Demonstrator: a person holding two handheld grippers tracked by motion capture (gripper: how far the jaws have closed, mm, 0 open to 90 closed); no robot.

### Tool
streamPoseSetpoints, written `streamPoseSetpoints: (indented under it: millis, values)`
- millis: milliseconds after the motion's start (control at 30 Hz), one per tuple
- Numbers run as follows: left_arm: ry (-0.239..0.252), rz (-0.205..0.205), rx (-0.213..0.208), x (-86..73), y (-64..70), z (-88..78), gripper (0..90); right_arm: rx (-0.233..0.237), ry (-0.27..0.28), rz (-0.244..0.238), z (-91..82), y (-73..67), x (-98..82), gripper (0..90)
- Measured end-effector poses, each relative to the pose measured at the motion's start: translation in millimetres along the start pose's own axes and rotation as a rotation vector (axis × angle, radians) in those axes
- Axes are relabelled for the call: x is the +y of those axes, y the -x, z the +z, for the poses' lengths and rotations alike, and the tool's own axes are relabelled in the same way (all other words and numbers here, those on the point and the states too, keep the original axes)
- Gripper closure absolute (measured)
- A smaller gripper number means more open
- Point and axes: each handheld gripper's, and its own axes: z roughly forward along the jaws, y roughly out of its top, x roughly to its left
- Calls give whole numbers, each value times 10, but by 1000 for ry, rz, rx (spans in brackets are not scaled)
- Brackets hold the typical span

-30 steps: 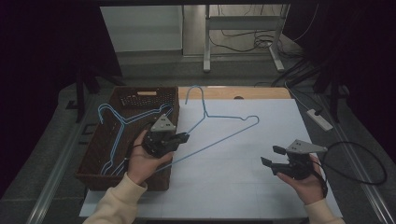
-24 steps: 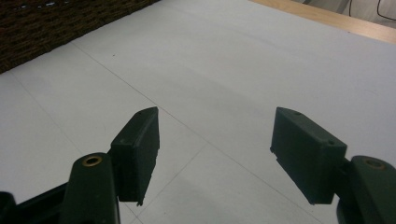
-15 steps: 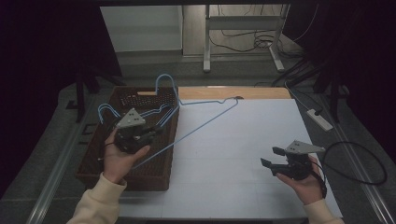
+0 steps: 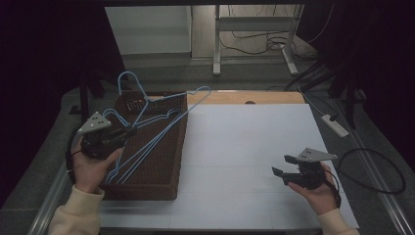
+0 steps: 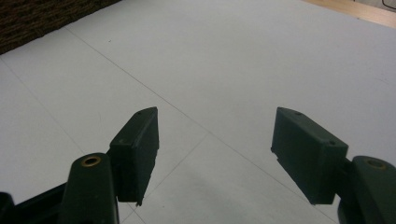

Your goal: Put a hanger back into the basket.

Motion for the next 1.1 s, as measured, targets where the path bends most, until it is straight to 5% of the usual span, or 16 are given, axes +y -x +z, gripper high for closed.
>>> streamPoseSetpoints:
  millis: [500,700,833,1100]
  values:
    - [-53,-82,119,-258,-405,-13,872,4,-12,-4,31,-6,-4,325]
    - [-94,-73,142,-295,-399,80,872,3,-10,-6,32,-11,-3,325]
    - [-164,-49,138,-348,-364,259,872,2,-12,-4,35,-7,-5,325]
    - [-214,-64,123,-395,-347,480,872,3,-15,-3,38,-9,-8,325]
